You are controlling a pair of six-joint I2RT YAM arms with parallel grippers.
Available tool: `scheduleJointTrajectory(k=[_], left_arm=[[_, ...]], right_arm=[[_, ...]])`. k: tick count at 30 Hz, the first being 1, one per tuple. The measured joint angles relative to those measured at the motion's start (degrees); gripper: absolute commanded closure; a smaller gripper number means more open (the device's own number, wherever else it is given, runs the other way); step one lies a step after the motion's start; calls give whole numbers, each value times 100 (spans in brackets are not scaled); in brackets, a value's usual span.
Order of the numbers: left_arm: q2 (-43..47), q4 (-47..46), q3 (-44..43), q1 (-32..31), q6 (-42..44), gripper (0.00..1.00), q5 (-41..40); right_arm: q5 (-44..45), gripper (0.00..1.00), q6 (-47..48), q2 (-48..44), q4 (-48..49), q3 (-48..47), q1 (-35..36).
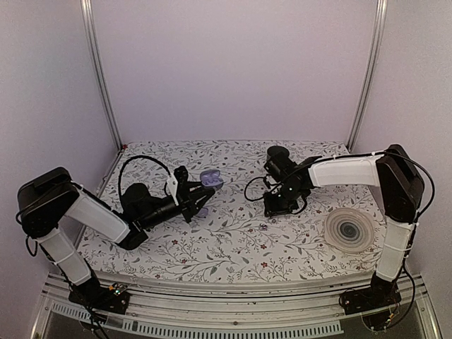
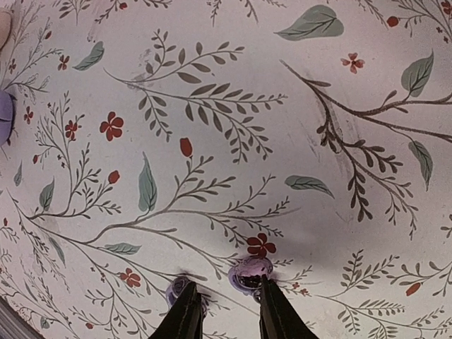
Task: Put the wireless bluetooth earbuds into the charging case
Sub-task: Pick up the left earbud from the center of the board.
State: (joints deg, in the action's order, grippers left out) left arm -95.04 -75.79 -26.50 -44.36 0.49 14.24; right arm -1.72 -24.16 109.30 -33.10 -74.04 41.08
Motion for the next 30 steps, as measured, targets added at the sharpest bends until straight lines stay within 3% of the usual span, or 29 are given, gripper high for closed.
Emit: scheduleJointTrajectory(k=[11, 22, 30], left_arm=[[0, 24, 0, 0, 15, 100, -22], [0, 28, 0, 0, 20, 100, -63], [0, 26, 0, 0, 20, 100, -83]], right_arm=[[103, 70, -107, 479, -153, -203, 0], [24, 86, -131, 490, -188, -249, 0], [-299, 88, -179, 450, -90, -203, -90]])
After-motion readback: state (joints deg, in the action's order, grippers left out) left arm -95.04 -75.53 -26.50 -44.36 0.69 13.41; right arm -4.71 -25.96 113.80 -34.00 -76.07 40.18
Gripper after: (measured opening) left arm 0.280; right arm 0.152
